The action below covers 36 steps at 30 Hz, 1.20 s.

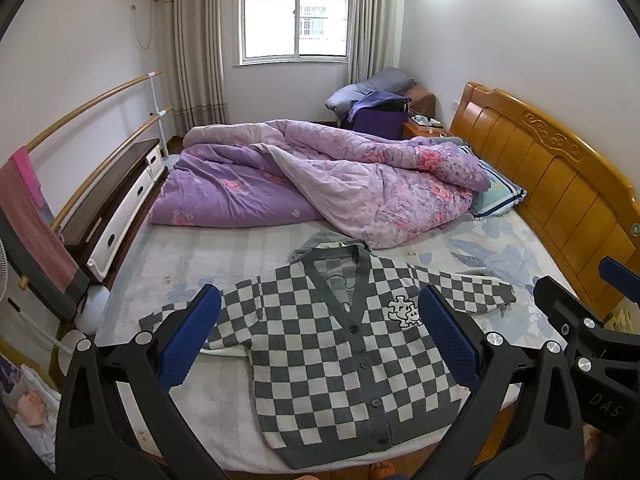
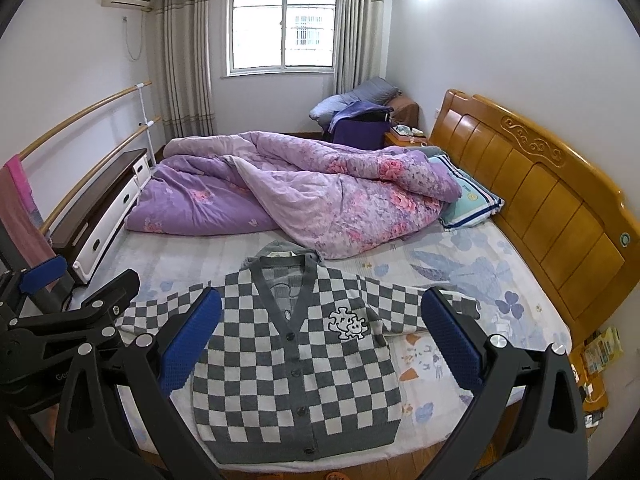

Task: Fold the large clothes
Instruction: 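Reach both tools to the cardigan sleeve cuffs and close on them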

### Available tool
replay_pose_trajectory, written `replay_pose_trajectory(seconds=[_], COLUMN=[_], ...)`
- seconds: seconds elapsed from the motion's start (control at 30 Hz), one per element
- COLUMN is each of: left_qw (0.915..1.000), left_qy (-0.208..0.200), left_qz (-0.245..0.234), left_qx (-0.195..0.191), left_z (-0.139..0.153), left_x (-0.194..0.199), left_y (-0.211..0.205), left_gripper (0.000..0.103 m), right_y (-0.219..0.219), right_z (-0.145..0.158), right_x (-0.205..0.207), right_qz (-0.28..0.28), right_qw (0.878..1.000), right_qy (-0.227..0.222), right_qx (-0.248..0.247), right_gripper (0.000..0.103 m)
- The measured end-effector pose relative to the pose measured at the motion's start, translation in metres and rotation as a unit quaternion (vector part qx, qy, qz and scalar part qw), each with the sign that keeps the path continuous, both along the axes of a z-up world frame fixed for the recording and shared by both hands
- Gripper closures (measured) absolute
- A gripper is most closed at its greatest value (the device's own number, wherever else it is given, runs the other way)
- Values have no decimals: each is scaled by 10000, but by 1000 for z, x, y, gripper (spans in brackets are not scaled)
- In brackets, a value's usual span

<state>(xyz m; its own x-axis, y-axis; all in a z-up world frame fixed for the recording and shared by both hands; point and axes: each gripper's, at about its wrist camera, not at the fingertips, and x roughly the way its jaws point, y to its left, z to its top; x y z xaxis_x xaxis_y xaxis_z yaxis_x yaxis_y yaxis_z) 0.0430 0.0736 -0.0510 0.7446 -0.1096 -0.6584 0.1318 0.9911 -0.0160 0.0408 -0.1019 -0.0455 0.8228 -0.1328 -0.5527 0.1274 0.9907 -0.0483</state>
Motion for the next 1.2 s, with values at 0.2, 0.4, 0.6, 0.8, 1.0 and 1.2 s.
replay_pose_trajectory(seconds=[0.2,0.4,0.6,0.8,1.0,1.2], left_qw=[10000,9996,9993,9938,9841,9652], left_qy=[-53,-260,281,998,1538,2170], left_qz=[-27,84,233,470,882,1332], left_qx=[-9,79,16,165,-96,-586], left_z=[-7,-16,-47,-97,-158,-239], left_x=[13,45,99,139,154,169], left_y=[0,-17,-37,-30,22,114], left_gripper=[5,5,5,5,5,5], right_y=[-2,-19,-45,-44,-17,30], right_z=[-3,-19,-43,-79,-121,-173], right_x=[21,57,111,163,208,247], right_qz=[18,266,702,1508,2273,2490], right_qw=[9999,9991,9957,9848,9661,9554], right_qy=[146,327,607,862,1206,1589], right_qx=[-42,-101,13,77,191,-29], right_gripper=[7,7,7,7,7,7])
